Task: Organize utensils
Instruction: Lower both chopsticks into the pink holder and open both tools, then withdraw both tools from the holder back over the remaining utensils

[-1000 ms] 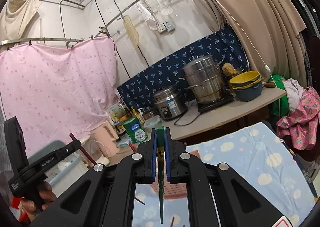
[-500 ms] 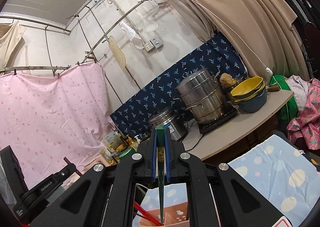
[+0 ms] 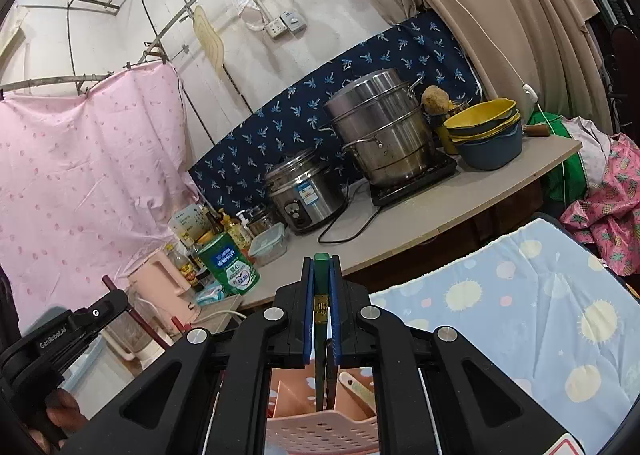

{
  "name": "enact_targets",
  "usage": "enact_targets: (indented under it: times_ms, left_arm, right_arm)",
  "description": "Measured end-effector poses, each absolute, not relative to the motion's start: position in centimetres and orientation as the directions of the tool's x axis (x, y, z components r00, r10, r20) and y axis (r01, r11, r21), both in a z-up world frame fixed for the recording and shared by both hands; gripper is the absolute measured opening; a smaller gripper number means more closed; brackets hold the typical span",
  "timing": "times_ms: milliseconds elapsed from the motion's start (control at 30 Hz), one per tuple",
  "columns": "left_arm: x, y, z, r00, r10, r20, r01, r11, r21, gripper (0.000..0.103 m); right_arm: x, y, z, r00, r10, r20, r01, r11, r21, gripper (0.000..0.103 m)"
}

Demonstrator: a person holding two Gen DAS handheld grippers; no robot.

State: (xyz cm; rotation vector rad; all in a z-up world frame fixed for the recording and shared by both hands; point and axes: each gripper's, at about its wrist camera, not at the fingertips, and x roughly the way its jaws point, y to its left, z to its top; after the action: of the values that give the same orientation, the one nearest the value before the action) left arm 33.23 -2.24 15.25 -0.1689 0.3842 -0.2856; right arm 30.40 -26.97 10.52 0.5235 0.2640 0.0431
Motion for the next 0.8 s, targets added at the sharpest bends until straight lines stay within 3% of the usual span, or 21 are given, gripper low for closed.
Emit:
enact_targets:
  times_ms: [200,267,300,333,400,600,800]
  left_arm:
    - [33.2,-2.3,14.4,0.876,-0.308,-0.372,0.237,0.945,-0.224,0.01]
    - [33.0,-2.1,14.2,0.873,-0.303,-0.381,0.228,0.946,-0.23,0.029]
    - [32.7,-2.0,14.1,0.875,-0.299,-0.381,0.221,0.946,-0.235,0.044]
    - [32.5,-1.8,14.1,0.879,-0.297,-0.374,0.219,0.946,-0.238,0.05]
    - [32.1,-1.7,14.1,0.88,-0.297,-0.371,0.219,0.946,-0.237,0.05]
    - [31.3,-1.3,13.9,0.867,-0.307,-0.393,0.22,0.943,-0.251,0.051]
    - [28.8,-0.8,13.1,0.837,-0.333,-0.435,0.238,0.936,-0.259,0.061]
  right_arm:
    - [30.6,-26.0,9.4,0.95,0.131,-0.282,0.023,0.875,0.483,0.01]
    - [30.4,-25.9,9.2,0.948,0.134,-0.29,0.024,0.875,0.483,0.018]
    - [30.3,-25.9,9.1,0.946,0.134,-0.296,0.027,0.876,0.482,0.021]
    - [30.1,-26.0,9.1,0.945,0.135,-0.297,0.027,0.874,0.485,0.028]
    - [29.5,-26.1,9.1,0.948,0.129,-0.29,0.03,0.872,0.488,0.035]
    - [27.9,-25.9,9.2,0.946,0.141,-0.292,0.018,0.875,0.483,0.035]
    - [25.5,-25.4,8.8,0.929,0.178,-0.325,0.011,0.863,0.505,0.035]
